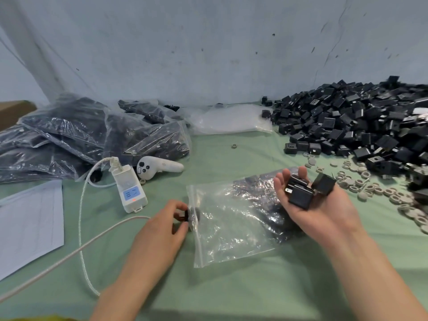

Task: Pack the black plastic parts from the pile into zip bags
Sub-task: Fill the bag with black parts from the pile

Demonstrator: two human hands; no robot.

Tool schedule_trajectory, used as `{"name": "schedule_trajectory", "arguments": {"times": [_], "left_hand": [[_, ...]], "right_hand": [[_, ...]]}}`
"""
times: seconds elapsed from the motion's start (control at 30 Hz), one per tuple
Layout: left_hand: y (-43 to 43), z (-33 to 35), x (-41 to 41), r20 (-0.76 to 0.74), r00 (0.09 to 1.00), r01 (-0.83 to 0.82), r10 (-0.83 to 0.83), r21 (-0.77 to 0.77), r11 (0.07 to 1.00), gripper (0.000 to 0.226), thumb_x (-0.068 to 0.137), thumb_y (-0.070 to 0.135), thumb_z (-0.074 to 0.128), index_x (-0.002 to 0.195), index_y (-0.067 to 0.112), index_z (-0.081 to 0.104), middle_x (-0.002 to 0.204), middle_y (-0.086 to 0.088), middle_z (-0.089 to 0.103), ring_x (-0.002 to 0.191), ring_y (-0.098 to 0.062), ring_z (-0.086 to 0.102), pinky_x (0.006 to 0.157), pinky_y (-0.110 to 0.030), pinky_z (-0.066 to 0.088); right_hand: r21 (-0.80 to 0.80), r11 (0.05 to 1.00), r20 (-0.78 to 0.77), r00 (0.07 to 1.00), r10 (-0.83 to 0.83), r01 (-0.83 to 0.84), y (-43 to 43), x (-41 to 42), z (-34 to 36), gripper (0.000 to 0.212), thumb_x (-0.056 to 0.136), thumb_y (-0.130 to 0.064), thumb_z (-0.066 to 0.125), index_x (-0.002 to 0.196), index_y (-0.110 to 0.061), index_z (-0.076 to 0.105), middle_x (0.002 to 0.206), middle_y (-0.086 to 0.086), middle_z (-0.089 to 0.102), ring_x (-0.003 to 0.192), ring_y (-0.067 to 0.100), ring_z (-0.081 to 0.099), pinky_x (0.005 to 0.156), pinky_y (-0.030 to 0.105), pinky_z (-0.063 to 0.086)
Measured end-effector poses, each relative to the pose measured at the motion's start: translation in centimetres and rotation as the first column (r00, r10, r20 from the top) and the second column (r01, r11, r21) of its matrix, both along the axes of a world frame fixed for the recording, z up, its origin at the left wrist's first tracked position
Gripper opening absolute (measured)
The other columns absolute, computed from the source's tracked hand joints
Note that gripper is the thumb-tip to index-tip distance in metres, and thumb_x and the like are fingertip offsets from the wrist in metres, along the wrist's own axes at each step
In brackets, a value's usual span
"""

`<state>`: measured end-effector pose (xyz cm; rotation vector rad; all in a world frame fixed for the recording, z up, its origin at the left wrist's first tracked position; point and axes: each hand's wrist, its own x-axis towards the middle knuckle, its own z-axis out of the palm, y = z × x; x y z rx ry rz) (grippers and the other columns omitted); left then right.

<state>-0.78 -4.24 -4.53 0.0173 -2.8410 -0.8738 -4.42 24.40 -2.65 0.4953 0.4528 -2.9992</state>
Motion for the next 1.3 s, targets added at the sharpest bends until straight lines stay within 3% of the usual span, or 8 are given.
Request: {"name": "schedule_trajectory", "arguments": {"times": [0.17,0.3,0.43,0.63,0.9,0.97,1.07,1.3], "left_hand": [[2.2,-0.3,-0.6,-0.084,0.996,0.027,-0.035,-0.094,0.995,0.02,0.09,0.036,0.065,0.107,0.037,0.053,0.084,0.016,0.055,0.082,-0.01,0.05,0.076,-0.032,0.036],[2.4,0.1,-0.4,-0.072,0.995,0.055,-0.068,-0.165,0.985,0.022,0.091,0.045,0.062,0.11,0.036,0.055,0.078,0.017,0.045,0.075,-0.002,0.036,0.076,-0.03,0.03],[2.7,0.2,0.3,0.035,0.997,0.067,-0.067,0.013,0.998,0.02,0.098,0.045,0.053,0.113,0.033,0.057,0.096,0.014,0.064,0.089,-0.01,0.059,0.081,-0.032,0.048],[2.5,0.2,-0.9,0.122,0.991,0.04,-0.055,0.126,0.991,0.018,0.093,0.04,0.065,0.107,0.029,0.067,0.1,0.012,0.068,0.087,-0.009,0.064,0.081,-0.027,0.05],[2.0,-0.4,-3.4,0.157,0.936,0.315,-0.316,0.031,0.949,0.042,0.082,0.058,0.065,0.123,0.047,0.058,0.116,0.025,0.053,0.109,0.002,0.053,0.098,-0.033,0.046],[2.1,-0.1,-4.1,0.141,0.916,0.379,-0.376,0.003,0.925,0.042,0.077,0.066,0.055,0.117,0.057,0.055,0.113,0.028,0.054,0.112,0.006,0.046,0.099,-0.032,0.043],[2.8,0.5,-5.3,0.08,0.89,0.454,-0.449,-0.071,0.888,0.031,0.081,0.053,0.053,0.105,0.072,0.049,0.111,0.045,0.052,0.11,0.02,0.041,0.091,-0.024,0.036],[4.2,-0.7,-8.5,0.087,0.855,0.511,-0.512,0.035,0.859,0.032,0.083,0.061,0.059,0.114,0.054,0.06,0.113,0.026,0.063,0.111,0.001,0.059,0.097,-0.034,0.05]], "right_hand": [[0.024,0.999,0.014,0.999,-0.031,0.031,-0.1,-0.2,-0.4,0.033,0.101,-0.027,0.041,0.086,-0.011,0.066,0.094,0.015,0.069,0.082,0.03,0.07,0.075,0.043,0.06],[0.029,0.999,0.017,0.999,-0.042,0.042,0.1,-0.3,-0.6,0.037,0.103,-0.03,0.04,0.087,-0.01,0.067,0.095,0.017,0.07,0.079,0.032,0.071,0.072,0.044,0.06],[0.031,0.998,0.026,0.998,-0.049,0.048,0.2,-0.6,-0.6,0.037,0.103,-0.03,0.04,0.087,-0.01,0.066,0.093,0.016,0.07,0.077,0.031,0.071,0.074,0.044,0.06],[0.039,0.998,0.029,0.999,-0.042,0.04,0.0,-1.2,-0.5,0.032,0.1,-0.029,0.044,0.087,-0.009,0.066,0.096,0.017,0.068,0.082,0.031,0.07,0.084,0.044,0.059],[0.071,0.997,0.044,0.999,-0.008,0.005,-0.4,-2.2,-0.4,0.024,0.098,-0.025,0.047,0.092,-0.01,0.065,0.103,0.015,0.068,0.095,0.03,0.067,0.079,0.044,0.058],[0.06,0.998,0.056,0.998,-0.001,-0.002,-0.3,-2.5,-0.4,0.024,0.098,-0.025,0.047,0.094,-0.011,0.066,0.105,0.015,0.068,0.099,0.03,0.066,0.078,0.044,0.059],[0.037,0.999,0.057,0.998,0.014,-0.016,-0.2,-3.0,-0.4,0.026,0.099,-0.028,0.047,0.096,-0.011,0.066,0.105,0.016,0.069,0.097,0.032,0.067,0.077,0.043,0.059],[0.054,0.997,0.079,0.996,0.052,-0.056,-0.2,-4.0,-0.2,0.027,0.095,-0.029,0.05,0.09,-0.014,0.071,0.109,0.014,0.07,0.091,0.029,0.067,0.069,0.032,0.057]]}}
